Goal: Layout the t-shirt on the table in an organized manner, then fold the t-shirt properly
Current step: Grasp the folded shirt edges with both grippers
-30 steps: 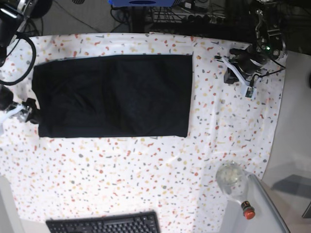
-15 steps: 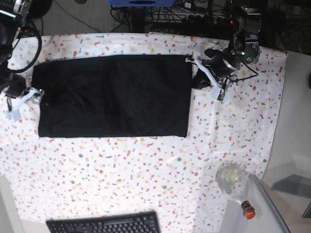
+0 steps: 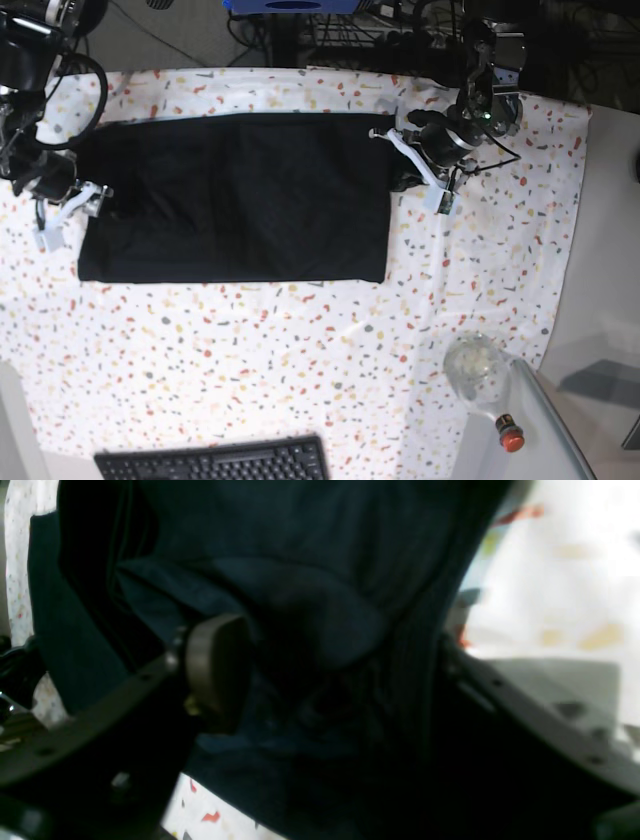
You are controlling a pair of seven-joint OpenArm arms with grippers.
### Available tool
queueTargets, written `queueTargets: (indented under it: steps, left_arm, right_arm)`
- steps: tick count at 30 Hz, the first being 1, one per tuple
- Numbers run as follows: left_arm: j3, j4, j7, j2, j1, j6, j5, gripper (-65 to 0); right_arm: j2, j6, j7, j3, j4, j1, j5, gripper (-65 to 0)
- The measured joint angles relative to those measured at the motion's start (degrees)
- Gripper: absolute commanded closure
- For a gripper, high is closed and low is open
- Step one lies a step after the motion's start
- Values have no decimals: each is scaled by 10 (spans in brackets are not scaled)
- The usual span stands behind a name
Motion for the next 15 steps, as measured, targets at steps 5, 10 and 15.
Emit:
queueTargets:
  steps: [5, 10, 15]
  left_arm:
    - [58, -1, -1, -5, -7, 6, 1, 0]
    - [76, 0, -5, -2, -9, 43, 1, 0]
    - [76, 2, -3, -2, -9, 43, 1, 0]
  right_arm:
    - [2, 0, -11, 0, -4, 8, -13, -209]
    - [10, 0, -19, 0, -5, 17, -15, 0]
    - [16, 0, -37, 0, 17, 30, -17, 0]
